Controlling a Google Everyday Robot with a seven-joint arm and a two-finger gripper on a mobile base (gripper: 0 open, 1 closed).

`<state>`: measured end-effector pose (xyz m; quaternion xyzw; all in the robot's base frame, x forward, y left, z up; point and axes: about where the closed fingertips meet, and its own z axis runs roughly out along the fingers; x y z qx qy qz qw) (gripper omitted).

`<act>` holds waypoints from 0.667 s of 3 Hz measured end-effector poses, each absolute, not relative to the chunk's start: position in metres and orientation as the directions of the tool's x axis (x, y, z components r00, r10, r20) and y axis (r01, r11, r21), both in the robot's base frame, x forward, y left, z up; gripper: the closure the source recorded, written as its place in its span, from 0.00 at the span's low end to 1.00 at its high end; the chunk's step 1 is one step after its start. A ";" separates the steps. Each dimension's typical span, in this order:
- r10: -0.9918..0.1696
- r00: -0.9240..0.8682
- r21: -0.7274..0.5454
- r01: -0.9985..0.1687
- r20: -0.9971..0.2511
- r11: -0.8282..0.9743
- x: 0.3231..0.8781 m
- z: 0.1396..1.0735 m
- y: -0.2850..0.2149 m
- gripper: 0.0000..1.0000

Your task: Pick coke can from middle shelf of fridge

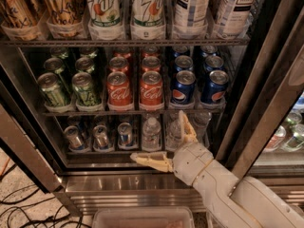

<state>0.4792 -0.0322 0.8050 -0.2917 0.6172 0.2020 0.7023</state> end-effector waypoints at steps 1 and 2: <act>-0.080 0.139 -0.150 -0.627 -0.987 0.764 0.491 0.809 -0.047 0.00; -0.080 0.139 -0.150 -0.627 -0.987 0.764 0.491 0.809 -0.047 0.00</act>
Offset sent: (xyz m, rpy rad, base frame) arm 0.0197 -0.0371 0.0070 0.0138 0.0264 -0.0457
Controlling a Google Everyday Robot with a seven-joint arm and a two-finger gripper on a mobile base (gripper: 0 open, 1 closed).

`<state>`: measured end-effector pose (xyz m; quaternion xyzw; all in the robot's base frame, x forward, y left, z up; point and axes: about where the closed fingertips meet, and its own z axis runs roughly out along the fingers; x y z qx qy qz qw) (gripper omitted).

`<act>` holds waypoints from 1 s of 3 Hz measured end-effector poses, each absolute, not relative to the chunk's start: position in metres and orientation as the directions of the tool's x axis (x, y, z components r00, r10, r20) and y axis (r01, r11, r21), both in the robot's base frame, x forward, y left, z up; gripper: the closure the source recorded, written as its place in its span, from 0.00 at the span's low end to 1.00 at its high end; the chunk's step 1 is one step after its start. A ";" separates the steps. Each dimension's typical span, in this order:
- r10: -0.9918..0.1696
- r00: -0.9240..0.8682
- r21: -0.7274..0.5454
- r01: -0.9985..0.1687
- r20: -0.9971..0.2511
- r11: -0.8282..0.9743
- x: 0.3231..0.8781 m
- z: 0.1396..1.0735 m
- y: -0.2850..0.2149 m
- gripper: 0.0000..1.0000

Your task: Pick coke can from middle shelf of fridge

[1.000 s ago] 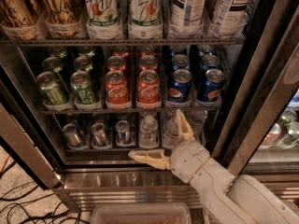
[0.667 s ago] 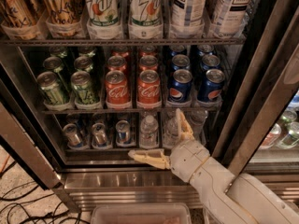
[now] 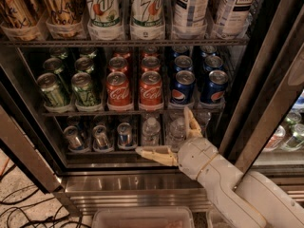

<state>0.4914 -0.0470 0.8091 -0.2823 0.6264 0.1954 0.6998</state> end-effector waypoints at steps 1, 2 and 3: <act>-0.080 0.139 -0.150 -0.627 -0.987 0.764 0.491 0.809 -0.047 0.07; -0.080 0.139 -0.150 -0.627 -0.987 0.764 0.491 0.809 -0.047 0.26; -0.080 0.139 -0.150 -0.627 -0.987 0.764 0.491 0.809 -0.047 0.32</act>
Offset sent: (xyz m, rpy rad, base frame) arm 0.0000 0.0000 0.0000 0.0000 0.0000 0.0000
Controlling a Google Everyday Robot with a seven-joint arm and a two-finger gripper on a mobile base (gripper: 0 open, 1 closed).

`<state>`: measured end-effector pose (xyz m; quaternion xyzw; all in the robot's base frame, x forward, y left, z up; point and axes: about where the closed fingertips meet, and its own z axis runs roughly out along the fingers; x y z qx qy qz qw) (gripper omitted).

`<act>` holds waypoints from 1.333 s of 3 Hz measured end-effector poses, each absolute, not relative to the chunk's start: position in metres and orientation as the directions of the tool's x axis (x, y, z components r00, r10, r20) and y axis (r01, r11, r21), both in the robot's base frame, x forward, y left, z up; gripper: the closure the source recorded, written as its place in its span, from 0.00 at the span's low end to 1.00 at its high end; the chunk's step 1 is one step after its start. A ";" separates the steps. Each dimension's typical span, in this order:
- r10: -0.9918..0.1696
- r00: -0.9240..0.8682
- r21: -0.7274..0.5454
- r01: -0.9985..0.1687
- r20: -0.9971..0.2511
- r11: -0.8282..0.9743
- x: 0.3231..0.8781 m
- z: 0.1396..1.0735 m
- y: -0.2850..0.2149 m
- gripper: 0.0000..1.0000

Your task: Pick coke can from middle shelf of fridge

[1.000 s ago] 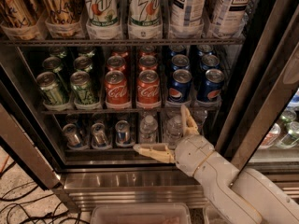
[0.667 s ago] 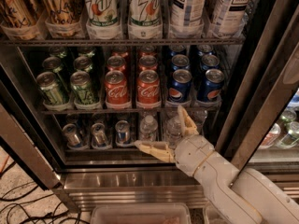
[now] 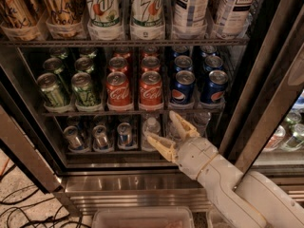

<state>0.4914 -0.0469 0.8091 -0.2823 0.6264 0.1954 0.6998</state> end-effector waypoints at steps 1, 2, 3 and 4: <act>-0.081 0.140 -0.152 -0.629 -0.987 0.763 0.492 0.810 -0.046 0.41; -0.089 0.148 -0.163 -0.628 -0.985 0.761 0.498 0.812 -0.045 0.37; -0.095 0.164 -0.177 -0.616 -0.982 0.767 0.508 0.820 -0.049 0.33; -0.091 0.176 -0.181 -0.610 -0.980 0.771 0.517 0.826 -0.052 0.27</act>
Offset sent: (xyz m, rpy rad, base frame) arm 0.0055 0.0028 0.0014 -0.0091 -0.0065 0.0079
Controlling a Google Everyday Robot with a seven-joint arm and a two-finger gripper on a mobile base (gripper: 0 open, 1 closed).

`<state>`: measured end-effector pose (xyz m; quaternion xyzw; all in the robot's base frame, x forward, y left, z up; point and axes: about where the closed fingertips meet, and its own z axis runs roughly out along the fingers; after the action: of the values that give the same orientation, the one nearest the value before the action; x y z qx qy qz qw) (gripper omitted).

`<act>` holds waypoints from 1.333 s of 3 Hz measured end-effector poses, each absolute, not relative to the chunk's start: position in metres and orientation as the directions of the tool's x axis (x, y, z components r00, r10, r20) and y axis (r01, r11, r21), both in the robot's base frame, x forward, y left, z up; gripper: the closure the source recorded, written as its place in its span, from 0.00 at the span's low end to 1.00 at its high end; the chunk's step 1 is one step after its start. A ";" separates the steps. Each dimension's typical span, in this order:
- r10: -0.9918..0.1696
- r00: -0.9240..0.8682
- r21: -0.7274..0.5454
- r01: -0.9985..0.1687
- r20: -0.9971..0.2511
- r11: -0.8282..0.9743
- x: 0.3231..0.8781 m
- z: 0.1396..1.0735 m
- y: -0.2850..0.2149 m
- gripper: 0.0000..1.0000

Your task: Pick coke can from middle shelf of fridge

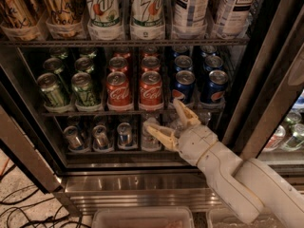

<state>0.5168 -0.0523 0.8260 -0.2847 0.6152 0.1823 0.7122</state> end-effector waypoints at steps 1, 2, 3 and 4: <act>-0.079 0.183 -0.178 -0.621 -0.980 0.764 0.528 0.827 -0.047 0.26; -0.064 0.182 -0.167 -0.636 -0.981 0.753 0.541 0.827 -0.039 0.26; -0.052 0.183 -0.160 -0.652 -0.982 0.741 0.553 0.828 -0.031 0.26; -0.040 0.190 -0.158 -0.662 -0.981 0.733 0.565 0.832 -0.026 0.26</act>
Offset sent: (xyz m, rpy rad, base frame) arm 0.0437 0.0132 0.0011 0.0343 0.0039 0.0592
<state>0.5649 -0.0263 0.8319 -0.2935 0.5980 0.2180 0.7132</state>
